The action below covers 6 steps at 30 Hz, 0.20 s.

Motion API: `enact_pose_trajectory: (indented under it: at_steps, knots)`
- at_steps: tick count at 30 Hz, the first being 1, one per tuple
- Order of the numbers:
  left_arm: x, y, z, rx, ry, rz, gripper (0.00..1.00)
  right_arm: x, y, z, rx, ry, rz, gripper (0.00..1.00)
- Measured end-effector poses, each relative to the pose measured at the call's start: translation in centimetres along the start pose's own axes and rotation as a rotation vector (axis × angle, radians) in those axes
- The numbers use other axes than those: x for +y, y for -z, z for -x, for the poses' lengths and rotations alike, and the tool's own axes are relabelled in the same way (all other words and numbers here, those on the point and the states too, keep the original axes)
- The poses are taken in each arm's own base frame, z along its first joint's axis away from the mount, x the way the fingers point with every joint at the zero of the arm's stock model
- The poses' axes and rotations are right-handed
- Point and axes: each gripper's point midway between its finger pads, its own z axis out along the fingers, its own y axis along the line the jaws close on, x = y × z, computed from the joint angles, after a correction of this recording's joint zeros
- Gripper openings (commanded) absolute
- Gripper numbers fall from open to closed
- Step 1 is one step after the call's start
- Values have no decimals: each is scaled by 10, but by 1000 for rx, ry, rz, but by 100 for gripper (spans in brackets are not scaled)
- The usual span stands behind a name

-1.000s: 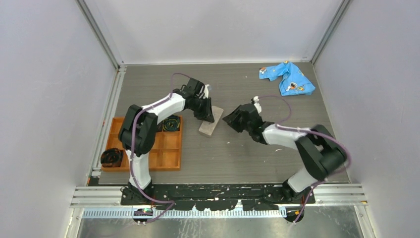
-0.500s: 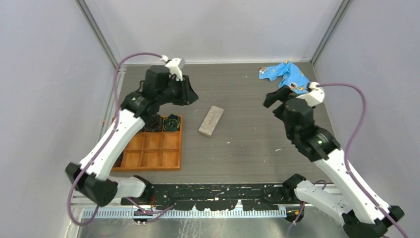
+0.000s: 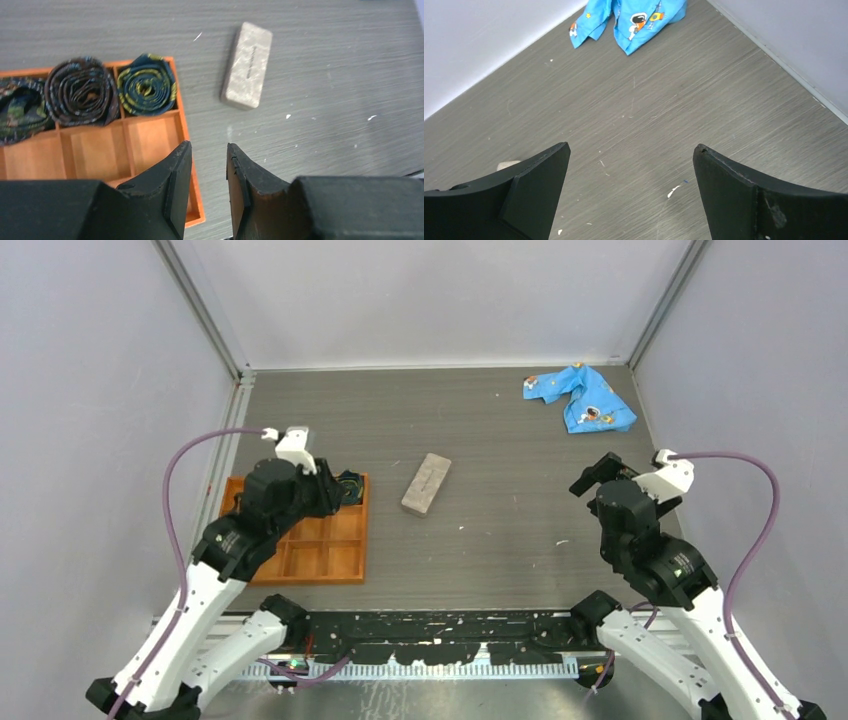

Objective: Organize the sunglasses
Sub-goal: Reset both arms

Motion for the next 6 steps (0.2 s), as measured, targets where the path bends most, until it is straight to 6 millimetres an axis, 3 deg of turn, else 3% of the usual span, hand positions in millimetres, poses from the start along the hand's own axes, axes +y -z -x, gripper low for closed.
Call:
enact_pose_trajectory:
  at_steps: [3, 6]
  knots:
    - [12, 1, -15, 9, 8, 37, 37, -7, 1, -1, -7, 7, -16, 100]
    - [18, 9, -13, -30, 20, 55, 42, -9, 1, 2, -22, 0, -24, 100]
